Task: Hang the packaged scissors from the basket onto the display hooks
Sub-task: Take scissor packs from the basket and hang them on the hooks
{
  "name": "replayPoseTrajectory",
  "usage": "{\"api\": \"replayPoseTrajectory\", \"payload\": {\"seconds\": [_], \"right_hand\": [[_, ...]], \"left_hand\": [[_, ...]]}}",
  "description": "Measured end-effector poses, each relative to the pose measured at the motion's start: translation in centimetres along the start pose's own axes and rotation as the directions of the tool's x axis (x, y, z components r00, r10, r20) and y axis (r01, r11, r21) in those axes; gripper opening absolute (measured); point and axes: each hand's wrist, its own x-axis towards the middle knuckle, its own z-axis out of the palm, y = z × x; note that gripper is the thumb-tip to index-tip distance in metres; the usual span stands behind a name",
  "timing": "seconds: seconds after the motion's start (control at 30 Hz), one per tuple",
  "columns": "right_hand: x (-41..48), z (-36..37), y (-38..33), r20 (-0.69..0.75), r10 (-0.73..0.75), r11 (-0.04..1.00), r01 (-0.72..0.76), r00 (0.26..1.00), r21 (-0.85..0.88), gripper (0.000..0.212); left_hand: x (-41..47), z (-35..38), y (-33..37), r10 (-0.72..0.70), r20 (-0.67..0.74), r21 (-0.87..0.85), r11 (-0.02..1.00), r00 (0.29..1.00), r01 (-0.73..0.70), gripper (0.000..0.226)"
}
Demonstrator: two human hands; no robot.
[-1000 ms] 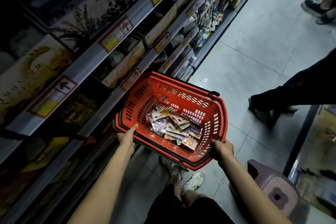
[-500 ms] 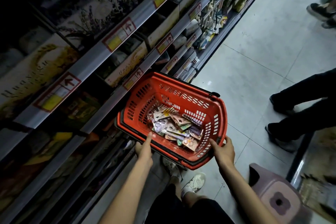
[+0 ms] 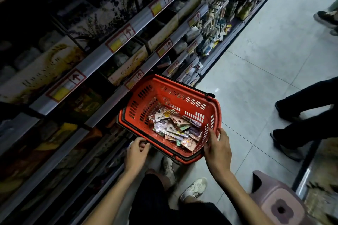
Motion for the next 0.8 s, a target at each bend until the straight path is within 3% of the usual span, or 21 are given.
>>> {"api": "replayPoseTrajectory", "payload": {"seconds": [0.17, 0.33, 0.47, 0.57, 0.7, 0.8], "right_hand": [[0.0, 0.2, -1.2, -0.031, -0.246, 0.969, 0.245, 0.969, -0.02, 0.052], [1.3, 2.5, -3.4, 0.105, -0.278, 0.956, 0.286, 0.955, -0.066, 0.04], [3.0, 5.5, -5.1, 0.283, -0.108, 0.975, 0.156, 0.953, -0.155, 0.03], [4.9, 7.5, -6.3, 0.409, 0.009, 0.978, 0.077, 0.912, -0.193, 0.029], [8.0, 11.2, -6.1, 0.56, 0.187, 0.959, -0.028, 0.807, -0.281, 0.049], [10.4, 13.8, -4.7, 0.568, 0.3, 0.933, -0.113, 0.767, -0.34, 0.054]], "left_hand": [[0.4, -0.3, 3.3, 0.33, 0.154, 0.224, 0.906, 0.931, -0.359, 0.025], [5.6, 1.8, 6.6, 0.484, 0.397, 0.313, 0.728, 0.78, -0.61, 0.033], [11.0, 4.8, 8.0, 0.456, 0.592, 0.387, 0.563, 0.665, -0.73, 0.042], [13.9, 7.0, 8.3, 0.396, 0.711, 0.435, 0.402, 0.582, -0.805, 0.045], [17.6, 10.5, 7.0, 0.328, 0.818, 0.428, 0.203, 0.473, -0.881, 0.054], [20.1, 13.2, 5.7, 0.318, 0.856, 0.392, 0.113, 0.407, -0.913, 0.07]]}}
